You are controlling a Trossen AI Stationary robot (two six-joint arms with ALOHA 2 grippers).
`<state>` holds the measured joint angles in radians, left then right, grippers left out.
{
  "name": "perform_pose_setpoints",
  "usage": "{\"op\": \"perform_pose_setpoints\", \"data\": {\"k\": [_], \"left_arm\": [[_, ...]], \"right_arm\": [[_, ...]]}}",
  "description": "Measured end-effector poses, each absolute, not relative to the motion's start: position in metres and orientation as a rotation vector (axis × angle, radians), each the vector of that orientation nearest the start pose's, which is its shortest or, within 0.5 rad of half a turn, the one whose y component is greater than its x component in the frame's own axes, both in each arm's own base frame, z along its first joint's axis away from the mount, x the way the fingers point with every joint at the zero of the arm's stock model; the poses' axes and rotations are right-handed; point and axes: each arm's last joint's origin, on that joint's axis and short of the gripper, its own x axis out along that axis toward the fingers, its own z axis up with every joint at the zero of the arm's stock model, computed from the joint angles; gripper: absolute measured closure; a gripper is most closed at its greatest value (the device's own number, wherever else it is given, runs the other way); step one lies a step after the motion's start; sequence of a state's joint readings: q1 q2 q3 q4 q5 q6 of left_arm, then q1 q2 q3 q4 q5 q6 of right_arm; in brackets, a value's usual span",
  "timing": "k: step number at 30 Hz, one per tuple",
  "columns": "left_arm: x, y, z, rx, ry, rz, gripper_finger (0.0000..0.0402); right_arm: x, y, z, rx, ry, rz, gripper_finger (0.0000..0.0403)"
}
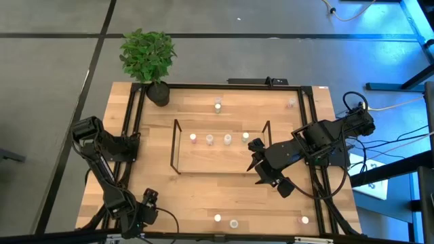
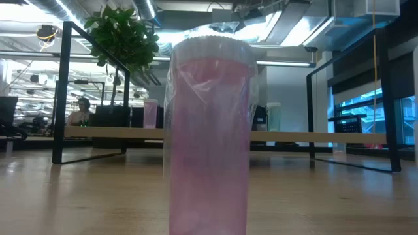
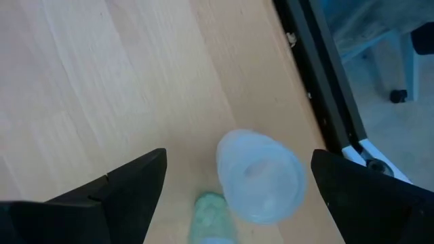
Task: Pick and place medicine bottles onto shelf by color
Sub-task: Put the bottom left white pill bottle on the shelf aligned with the other white pill bottles
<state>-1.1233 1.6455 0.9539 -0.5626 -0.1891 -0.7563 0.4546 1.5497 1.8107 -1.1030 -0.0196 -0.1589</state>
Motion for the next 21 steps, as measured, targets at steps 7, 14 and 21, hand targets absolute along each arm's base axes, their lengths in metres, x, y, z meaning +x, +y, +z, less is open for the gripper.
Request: {"op": "perform_pose_setpoints", "data": {"k": [7,14,21], "left_arm": [[0.1331,-0.2647,0.1652,0.089,1.226,-0.317,0.0041],[0.1324,-0.2651,0.1651,0.067,1.25,-0.322,0.0041],[0.1328,-0.265,0.1652,0.068,1.24,-0.317,0.0041]], "right_arm": [[0.2693,0.1323,0.4165,-0.33,0.794,0.512,0.0178],[0.2693,0.1323,0.4165,-0.331,0.794,0.512,0.0178],[0.2693,0.1323,0.4165,-0.331,0.794,0.512,0.0178]]}}
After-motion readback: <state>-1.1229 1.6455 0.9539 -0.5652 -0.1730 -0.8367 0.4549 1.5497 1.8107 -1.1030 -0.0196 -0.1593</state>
